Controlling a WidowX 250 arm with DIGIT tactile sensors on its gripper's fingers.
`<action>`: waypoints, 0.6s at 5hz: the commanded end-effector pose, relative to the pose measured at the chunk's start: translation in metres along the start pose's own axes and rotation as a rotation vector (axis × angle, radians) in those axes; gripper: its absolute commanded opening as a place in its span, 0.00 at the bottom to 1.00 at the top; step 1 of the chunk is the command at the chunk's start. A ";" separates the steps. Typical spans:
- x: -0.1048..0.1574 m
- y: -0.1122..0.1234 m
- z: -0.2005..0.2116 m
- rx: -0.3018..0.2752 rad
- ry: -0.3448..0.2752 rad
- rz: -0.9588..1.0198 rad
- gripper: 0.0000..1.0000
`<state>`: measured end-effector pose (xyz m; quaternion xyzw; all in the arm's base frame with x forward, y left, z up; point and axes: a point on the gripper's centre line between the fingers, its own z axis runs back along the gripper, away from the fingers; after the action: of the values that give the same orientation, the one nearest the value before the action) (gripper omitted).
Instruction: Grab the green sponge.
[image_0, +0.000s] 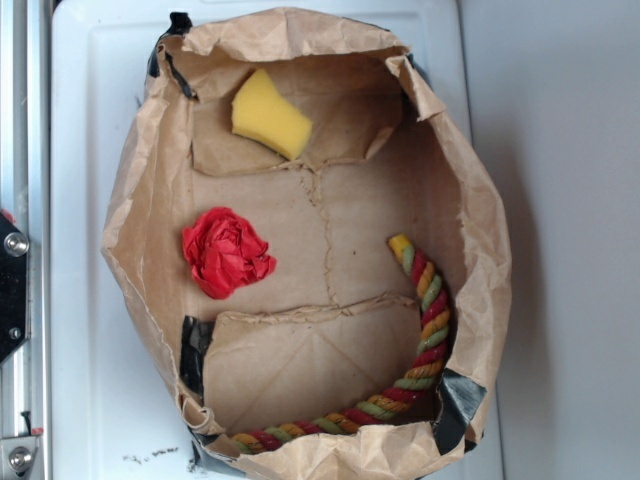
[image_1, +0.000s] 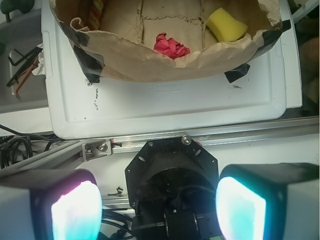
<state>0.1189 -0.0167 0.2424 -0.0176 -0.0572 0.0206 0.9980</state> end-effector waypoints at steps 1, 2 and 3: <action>0.000 0.000 0.000 0.000 0.000 0.000 1.00; 0.048 0.024 -0.025 0.052 -0.066 0.211 1.00; 0.092 0.039 -0.046 0.102 -0.063 0.361 1.00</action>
<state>0.2114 0.0154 0.1908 0.0253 -0.0564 0.1847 0.9809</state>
